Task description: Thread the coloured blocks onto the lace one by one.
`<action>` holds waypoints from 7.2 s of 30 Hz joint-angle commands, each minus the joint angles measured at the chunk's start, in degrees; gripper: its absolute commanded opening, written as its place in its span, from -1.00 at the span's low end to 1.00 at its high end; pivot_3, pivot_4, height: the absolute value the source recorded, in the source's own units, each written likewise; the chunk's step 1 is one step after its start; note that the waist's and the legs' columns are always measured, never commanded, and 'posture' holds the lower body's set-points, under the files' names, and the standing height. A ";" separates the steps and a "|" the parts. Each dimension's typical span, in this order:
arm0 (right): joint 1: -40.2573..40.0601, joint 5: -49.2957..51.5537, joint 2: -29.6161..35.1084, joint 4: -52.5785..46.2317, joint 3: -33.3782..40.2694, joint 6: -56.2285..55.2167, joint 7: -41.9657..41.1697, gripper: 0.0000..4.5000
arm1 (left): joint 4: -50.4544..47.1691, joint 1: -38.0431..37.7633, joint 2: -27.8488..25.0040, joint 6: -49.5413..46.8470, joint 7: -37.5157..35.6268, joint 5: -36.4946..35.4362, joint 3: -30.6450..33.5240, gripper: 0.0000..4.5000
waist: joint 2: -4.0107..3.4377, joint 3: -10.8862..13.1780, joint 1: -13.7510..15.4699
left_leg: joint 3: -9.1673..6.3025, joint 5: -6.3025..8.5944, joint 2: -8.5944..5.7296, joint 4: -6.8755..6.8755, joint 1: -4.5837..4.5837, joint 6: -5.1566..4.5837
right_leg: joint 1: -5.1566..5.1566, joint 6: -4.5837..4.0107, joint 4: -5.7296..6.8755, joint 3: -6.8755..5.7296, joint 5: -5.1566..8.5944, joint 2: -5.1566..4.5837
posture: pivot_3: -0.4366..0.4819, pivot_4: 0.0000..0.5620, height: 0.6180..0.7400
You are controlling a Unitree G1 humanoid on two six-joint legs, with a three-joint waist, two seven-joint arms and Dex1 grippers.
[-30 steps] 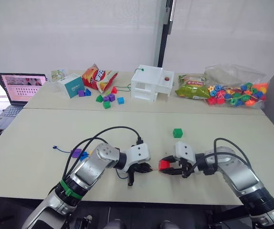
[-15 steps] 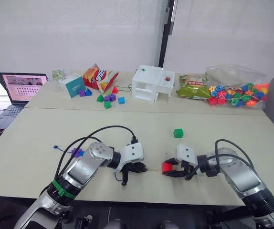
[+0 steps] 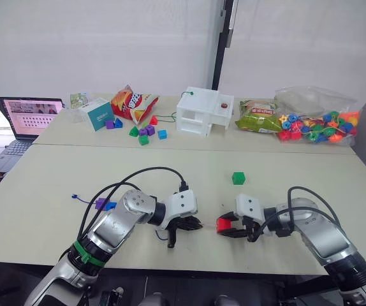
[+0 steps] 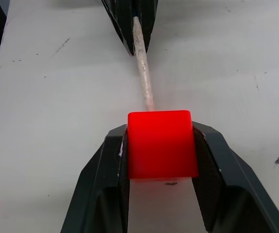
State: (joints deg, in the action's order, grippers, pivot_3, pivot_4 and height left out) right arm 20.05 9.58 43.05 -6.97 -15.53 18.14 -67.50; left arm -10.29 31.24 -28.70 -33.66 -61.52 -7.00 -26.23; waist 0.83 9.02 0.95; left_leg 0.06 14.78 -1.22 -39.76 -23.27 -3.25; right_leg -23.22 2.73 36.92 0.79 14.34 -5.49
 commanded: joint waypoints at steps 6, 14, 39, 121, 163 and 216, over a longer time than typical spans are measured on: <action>-0.94 -0.96 0.79 -0.71 -1.41 0.69 -1.03 -0.47 | -0.62 1.64 0.90 -0.17 0.41 0.16 -0.73 -1.00 | 0.00 0.00 -0.07 | 0.00 0.00 0.01 0.00 0.00 0.00 | 0.00 0.00 -0.01 0.00 0.00 0.01 | -0.05 -0.47 1.00; -0.78 -1.07 0.56 -0.62 -1.49 0.94 -0.70 -0.47 | -0.56 1.97 1.49 -0.83 1.01 0.55 -1.79 -1.00 | 0.00 0.00 -0.09 | 0.00 0.00 0.01 0.00 0.01 0.00 | 0.00 0.00 -0.01 0.00 0.00 0.02 | -0.05 -0.47 1.00; -0.22 -2.84 -0.27 0.71 -1.65 2.10 1.49 -0.47 | -0.75 4.54 4.66 -0.60 -2.85 -2.48 -2.41 -1.00 | 0.00 0.00 0.42 | -0.04 0.00 -0.06 -0.05 0.02 0.00 | 0.09 0.05 -0.04 0.00 -0.03 -0.03 | -0.05 -0.47 1.00; -1.55 -3.63 2.06 -6.80 -3.37 7.10 0.34 -0.47 | -4.04 -2.83 5.13 0.80 0.41 -2.13 -1.51 -1.00 | 0.00 0.00 -0.03 | -0.05 0.01 -0.02 0.03 0.02 -0.02 | 0.08 0.05 -0.15 0.00 -0.03 -0.02 | -0.05 -0.47 1.00; -1.36 -3.15 1.06 -8.93 -3.97 9.44 1.83 -0.47 | -4.67 -3.55 2.51 3.15 0.75 -2.83 -0.72 0.14 | 0.00 0.00 -0.55 | -0.05 0.01 0.10 0.09 0.08 -0.01 | 0.05 -0.01 -0.10 0.05 -0.01 0.08 | -0.05 -0.47 1.00; -0.25 -3.51 0.66 -8.03 -3.64 9.82 2.79 -0.47 | 2.89 -3.67 8.05 9.24 4.41 2.65 -2.77 -0.99 | 0.00 -0.01 -0.48 | -0.04 0.01 0.09 0.09 0.10 0.00 | 0.07 -0.01 -0.10 0.05 -0.01 0.06 | -0.05 -0.47 1.00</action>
State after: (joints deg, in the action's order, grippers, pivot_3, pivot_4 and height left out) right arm 19.66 7.40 43.95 -15.63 -17.88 27.75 -65.65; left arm -6.51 26.65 -21.52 -24.38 -57.02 -4.28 -28.39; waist 0.83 9.01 0.47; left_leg 0.03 14.79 -1.13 -39.68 -23.17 -3.26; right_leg -23.15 2.73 36.81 0.84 14.33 -5.43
